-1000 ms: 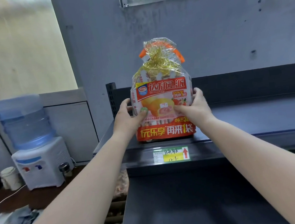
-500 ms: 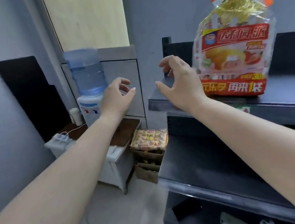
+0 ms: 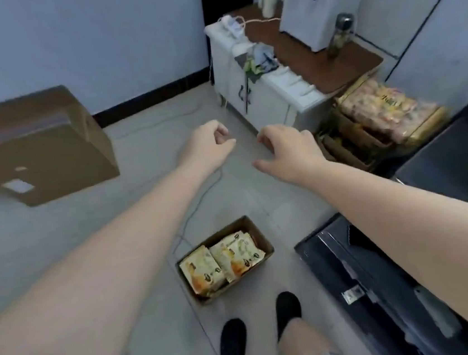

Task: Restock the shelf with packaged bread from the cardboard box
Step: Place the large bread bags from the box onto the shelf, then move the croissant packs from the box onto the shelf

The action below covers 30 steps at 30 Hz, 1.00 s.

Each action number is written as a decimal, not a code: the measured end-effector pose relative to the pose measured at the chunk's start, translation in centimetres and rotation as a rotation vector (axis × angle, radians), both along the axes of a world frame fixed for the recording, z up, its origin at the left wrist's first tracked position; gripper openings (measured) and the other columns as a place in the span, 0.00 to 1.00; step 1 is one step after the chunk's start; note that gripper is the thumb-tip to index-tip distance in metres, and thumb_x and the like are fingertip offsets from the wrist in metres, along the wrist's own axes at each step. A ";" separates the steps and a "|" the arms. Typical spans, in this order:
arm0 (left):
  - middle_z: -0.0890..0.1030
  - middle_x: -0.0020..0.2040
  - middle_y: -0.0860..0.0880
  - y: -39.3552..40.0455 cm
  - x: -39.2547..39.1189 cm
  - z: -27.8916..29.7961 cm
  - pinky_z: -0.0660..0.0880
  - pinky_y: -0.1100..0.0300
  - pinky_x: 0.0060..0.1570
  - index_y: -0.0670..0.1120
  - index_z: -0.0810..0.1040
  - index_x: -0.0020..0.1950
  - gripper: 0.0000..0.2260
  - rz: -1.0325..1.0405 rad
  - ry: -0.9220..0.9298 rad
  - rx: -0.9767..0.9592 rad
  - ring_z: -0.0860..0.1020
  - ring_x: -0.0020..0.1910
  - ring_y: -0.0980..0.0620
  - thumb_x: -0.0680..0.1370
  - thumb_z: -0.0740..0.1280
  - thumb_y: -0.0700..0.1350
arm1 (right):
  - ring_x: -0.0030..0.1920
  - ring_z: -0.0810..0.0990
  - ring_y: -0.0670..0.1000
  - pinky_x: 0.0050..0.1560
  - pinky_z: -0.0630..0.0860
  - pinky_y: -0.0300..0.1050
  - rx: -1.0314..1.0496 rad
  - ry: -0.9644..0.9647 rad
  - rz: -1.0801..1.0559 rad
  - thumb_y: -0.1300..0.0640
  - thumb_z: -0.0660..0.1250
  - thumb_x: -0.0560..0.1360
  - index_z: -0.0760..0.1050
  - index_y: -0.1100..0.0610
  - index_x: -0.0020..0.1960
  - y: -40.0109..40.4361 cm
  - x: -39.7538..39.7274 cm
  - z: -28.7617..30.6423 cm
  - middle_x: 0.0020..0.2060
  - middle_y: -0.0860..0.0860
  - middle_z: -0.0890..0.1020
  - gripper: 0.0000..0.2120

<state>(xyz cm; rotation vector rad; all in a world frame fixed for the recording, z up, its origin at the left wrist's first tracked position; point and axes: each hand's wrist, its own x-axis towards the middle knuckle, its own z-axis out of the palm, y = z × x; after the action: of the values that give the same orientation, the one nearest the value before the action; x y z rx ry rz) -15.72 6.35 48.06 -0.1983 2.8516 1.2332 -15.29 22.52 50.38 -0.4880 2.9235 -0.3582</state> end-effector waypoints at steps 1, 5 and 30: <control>0.73 0.36 0.56 -0.7 0.5 -2.2 0.75 0.53 0.51 0.51 0.72 0.45 0.05 0.042 -0.060 0.005 0.78 0.47 0.47 0.74 0.68 0.47 | 0.61 0.73 0.55 0.58 0.65 0.51 0.020 -0.039 0.040 0.44 0.65 0.73 0.69 0.54 0.63 -0.8 -0.4 -2.0 0.59 0.50 0.76 0.22; 0.75 0.43 0.55 -2.8 2.4 -11.1 0.73 0.56 0.50 0.54 0.72 0.47 0.04 0.217 -0.318 0.021 0.77 0.47 0.50 0.74 0.66 0.48 | 0.61 0.74 0.55 0.60 0.65 0.51 0.089 -0.227 0.160 0.45 0.65 0.74 0.68 0.53 0.64 -3.1 -2.5 -10.9 0.60 0.51 0.76 0.22; 0.70 0.69 0.44 3.6 5.5 -66.6 0.69 0.50 0.65 0.42 0.59 0.72 0.32 0.906 -0.860 0.626 0.71 0.66 0.43 0.73 0.70 0.44 | 0.59 0.75 0.54 0.56 0.74 0.48 -0.114 -0.998 -0.480 0.52 0.76 0.66 0.58 0.58 0.69 0.1 -3.5 -69.4 0.62 0.53 0.74 0.40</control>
<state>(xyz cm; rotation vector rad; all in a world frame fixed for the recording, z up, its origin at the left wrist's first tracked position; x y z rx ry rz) -10.18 9.95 -18.57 -1.6075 1.5297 1.5102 -18.77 22.63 -19.06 0.3313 1.9959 -0.6049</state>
